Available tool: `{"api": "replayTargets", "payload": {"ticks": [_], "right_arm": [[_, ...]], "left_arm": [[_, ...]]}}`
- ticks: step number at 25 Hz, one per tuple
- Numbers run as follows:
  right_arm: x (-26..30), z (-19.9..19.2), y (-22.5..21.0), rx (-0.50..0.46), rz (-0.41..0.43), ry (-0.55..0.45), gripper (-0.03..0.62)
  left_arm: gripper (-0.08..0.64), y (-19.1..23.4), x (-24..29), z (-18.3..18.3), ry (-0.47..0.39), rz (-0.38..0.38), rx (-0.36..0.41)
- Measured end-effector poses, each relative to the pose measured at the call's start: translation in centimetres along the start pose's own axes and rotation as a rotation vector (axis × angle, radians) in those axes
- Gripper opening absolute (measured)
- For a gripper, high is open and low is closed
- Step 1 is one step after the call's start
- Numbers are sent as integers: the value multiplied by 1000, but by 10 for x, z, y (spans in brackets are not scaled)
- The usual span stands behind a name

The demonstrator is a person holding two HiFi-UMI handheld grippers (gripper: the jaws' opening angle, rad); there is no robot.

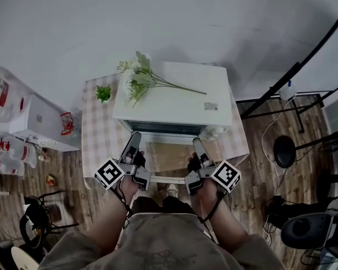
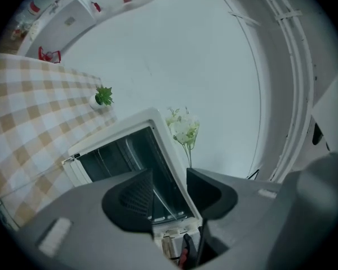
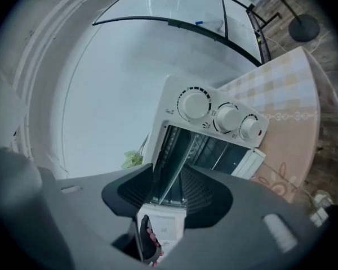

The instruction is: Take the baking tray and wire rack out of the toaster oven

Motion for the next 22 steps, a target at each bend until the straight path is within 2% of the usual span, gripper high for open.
{"api": "replayTargets", "payload": {"ticks": [7,11,14,17,22], "right_arm": [[29,6,-21,54,-4,-2,179],[42,7,-33,71,-8,-28,189],[50,8,-42,107,-4,-68,192],[60,6,-46,131,10,-102,193],[73,0,-54,185,50,-163,196]], "left_arm": [[170,32,12,0,-25,64,14],[170,49,27,4,-29,55,5],[177,59,39,3,-26,25,-53],[181,76,46,5,-1,38,-54],[190,90,60,9,3,5,-69]]}}
Point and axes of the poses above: the fingertips, and each gripper's own axes: x forward along the fingers, y to its left, z out of its top, the point moved 5 cm from there along -x, backward along the fingers, and after that the axes turned 2 degrees about y, right-handed, at the moved point
